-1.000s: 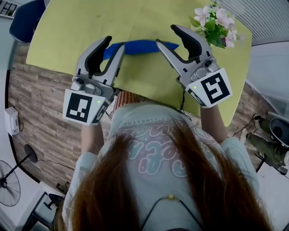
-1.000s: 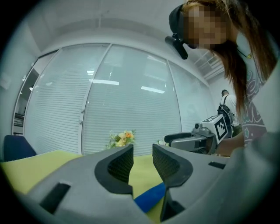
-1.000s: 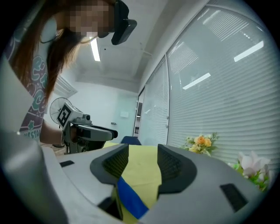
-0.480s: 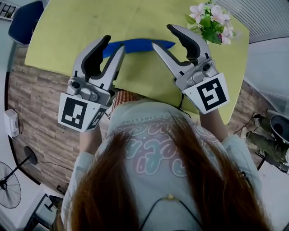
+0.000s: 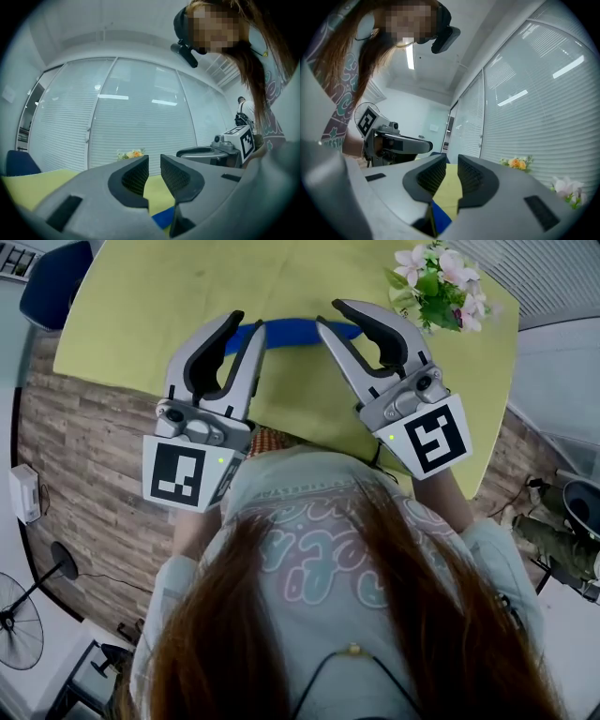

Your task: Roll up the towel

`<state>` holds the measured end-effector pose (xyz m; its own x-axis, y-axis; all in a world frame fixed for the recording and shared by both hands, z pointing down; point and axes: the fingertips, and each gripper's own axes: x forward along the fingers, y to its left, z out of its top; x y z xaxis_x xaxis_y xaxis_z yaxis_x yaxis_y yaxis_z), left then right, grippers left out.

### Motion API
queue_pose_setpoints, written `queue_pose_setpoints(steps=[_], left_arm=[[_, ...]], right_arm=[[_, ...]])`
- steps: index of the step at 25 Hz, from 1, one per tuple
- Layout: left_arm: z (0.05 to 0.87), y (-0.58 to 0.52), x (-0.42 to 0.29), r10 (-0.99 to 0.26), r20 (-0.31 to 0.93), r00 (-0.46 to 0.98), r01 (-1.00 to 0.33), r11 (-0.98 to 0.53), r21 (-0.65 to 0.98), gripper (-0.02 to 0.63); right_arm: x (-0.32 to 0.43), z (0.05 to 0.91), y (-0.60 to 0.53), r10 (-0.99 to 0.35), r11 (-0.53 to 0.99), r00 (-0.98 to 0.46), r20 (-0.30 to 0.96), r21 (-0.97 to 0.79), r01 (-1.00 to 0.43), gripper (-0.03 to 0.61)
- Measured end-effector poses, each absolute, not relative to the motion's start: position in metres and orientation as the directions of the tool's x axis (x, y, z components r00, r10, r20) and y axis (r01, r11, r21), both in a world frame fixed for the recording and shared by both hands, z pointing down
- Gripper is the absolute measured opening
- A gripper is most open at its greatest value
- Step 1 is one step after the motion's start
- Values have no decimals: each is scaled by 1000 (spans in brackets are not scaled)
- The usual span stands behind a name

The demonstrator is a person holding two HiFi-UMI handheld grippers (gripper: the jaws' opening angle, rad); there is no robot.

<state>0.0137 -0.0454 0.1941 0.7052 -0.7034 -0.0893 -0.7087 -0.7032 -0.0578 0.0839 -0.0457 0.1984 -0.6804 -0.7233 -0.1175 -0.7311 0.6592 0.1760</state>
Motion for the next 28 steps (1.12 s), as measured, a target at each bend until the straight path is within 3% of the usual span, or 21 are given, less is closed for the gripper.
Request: queue_pose_setpoints(steps=[5,10,28], left_arm=[[193,-46,18,-734,-112,670,-742,-667,-64,57],[182,-41,16,-720,-187,668,-740,-669,-66,35],[187,-39,1,-740,-184,647,-759,-648,-65,28]], right_arm=[[86,201,-43,-722,670,-682,-115,131,-731,5],[84,197,-41,-716,677,-686,-128,110,-727,5],[84,198,-43,-755,626,-642,-130,144,-766,3]])
